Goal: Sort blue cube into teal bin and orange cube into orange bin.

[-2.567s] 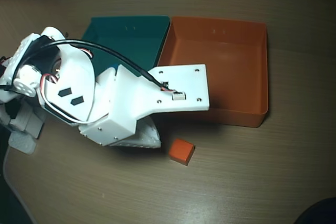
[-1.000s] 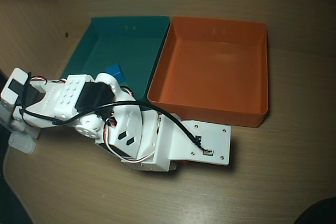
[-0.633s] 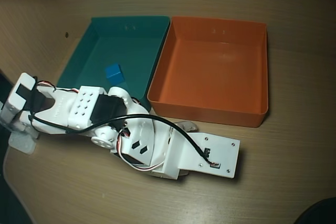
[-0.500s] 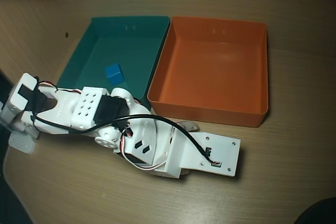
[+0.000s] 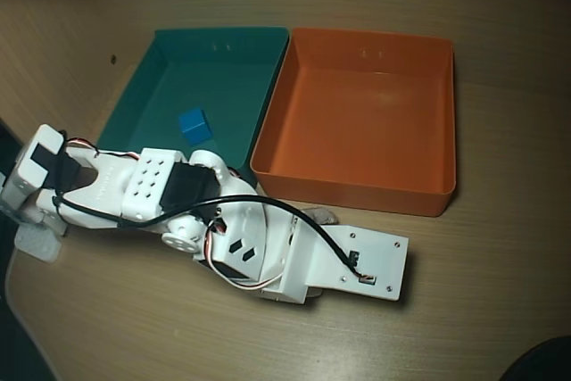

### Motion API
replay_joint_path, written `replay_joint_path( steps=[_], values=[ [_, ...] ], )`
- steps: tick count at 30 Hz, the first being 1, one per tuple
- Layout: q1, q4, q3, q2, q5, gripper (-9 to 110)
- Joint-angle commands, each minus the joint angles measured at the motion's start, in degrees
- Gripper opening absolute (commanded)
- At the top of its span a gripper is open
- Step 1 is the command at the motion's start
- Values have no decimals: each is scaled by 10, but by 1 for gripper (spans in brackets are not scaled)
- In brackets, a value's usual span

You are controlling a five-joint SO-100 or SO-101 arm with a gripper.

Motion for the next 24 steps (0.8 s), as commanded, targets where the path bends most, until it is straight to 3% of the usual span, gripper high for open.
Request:
replay_joint_path(
  steps=[1,11,24],
  values=[
    [-1,-5,-27,19,0,26],
    [-12,66,-28,21,1,-7],
    [-11,84,-40,58,2,-6]
  ],
)
